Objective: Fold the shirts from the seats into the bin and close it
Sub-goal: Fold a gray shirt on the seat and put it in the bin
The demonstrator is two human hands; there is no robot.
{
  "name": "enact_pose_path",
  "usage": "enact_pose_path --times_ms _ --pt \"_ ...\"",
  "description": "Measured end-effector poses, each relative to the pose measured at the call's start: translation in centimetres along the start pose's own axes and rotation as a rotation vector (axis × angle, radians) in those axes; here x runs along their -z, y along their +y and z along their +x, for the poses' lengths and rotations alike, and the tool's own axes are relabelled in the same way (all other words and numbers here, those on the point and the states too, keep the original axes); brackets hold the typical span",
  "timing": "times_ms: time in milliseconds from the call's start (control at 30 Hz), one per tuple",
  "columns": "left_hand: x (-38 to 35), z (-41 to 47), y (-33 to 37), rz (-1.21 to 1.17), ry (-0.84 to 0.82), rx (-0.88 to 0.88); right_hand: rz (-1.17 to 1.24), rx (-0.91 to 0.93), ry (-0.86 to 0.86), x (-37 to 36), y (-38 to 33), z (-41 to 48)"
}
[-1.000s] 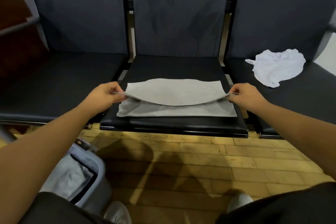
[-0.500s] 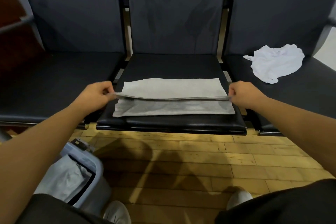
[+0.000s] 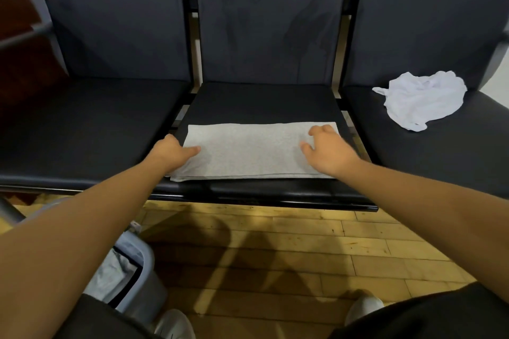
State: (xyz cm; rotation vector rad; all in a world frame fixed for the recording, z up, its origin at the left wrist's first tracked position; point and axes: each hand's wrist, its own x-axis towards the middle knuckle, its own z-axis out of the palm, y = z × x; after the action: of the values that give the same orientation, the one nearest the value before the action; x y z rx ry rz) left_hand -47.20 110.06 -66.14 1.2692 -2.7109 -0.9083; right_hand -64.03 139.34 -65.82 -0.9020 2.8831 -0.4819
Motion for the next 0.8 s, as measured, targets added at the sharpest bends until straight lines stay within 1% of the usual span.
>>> enact_pose_path --times_ms 67,133,267,333,367,433,500,567,633,733,800 --pt "-0.5 0.3 0.9 -0.023 -0.015 0.036 -0.007 0.045 -0.018 -1.6 -1.6 0.1" --pt "-0.9 0.3 1.9 0.002 -0.031 0.042 -0.068 0.098 -0.043 -2.8 -2.3 0.6" --pt "-0.5 0.0 3.4 0.068 -0.108 0.069 -0.298 0.205 -0.098 -4.0 -1.2 1.4" --pt "-0.2 0.7 3.1 -0.049 -0.132 0.084 -0.338 0.234 -0.122 -4.4 -0.3 1.5" --pt "0.0 0.8 2.8 -0.137 -0.132 0.095 -0.316 0.221 -0.138 -4.6 0.2 1.6" --pt "0.8 0.8 2.3 -0.363 -0.166 0.169 -0.257 0.181 -0.181 -5.1 0.8 1.7" --pt "1.7 0.5 1.7 -0.599 -0.271 0.271 -0.249 0.177 -0.208 -5.6 1.1 1.9" --pt "2.6 -0.3 1.2 -0.744 -0.379 0.312 -0.242 0.187 -0.223 -5.7 0.9 1.9" --pt "3.2 -0.8 0.8 -0.85 -0.429 0.283 -0.214 0.206 -0.235 -5.9 0.1 1.7" --pt "4.2 -1.5 1.1 -0.97 -0.386 0.173 -0.164 0.233 -0.261 -6.7 -2.3 0.8" --pt "4.5 -2.1 2.2 -0.979 -0.352 0.121 -0.094 0.24 -0.288 -7.2 -4.3 0.3"
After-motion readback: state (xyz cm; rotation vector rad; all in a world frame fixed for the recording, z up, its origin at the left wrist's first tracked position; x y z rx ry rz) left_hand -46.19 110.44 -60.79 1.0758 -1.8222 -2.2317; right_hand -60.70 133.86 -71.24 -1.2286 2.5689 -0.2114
